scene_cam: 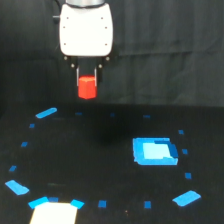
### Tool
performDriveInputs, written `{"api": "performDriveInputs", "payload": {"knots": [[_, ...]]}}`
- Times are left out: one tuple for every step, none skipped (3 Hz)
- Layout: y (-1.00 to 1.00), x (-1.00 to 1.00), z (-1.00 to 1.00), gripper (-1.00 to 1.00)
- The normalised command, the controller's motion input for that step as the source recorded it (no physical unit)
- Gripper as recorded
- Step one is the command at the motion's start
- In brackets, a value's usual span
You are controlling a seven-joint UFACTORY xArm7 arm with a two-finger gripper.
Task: Pick up the red object from the table
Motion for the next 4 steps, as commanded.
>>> {"api": "performDriveInputs", "payload": {"knots": [[-0.30,0.34,0.12,-1.00],[0.45,0.17,0.33,-1.00],[-0.02,0.44,0.12,-1.00],[-0.46,-0.16,0.31,-1.00]]}}
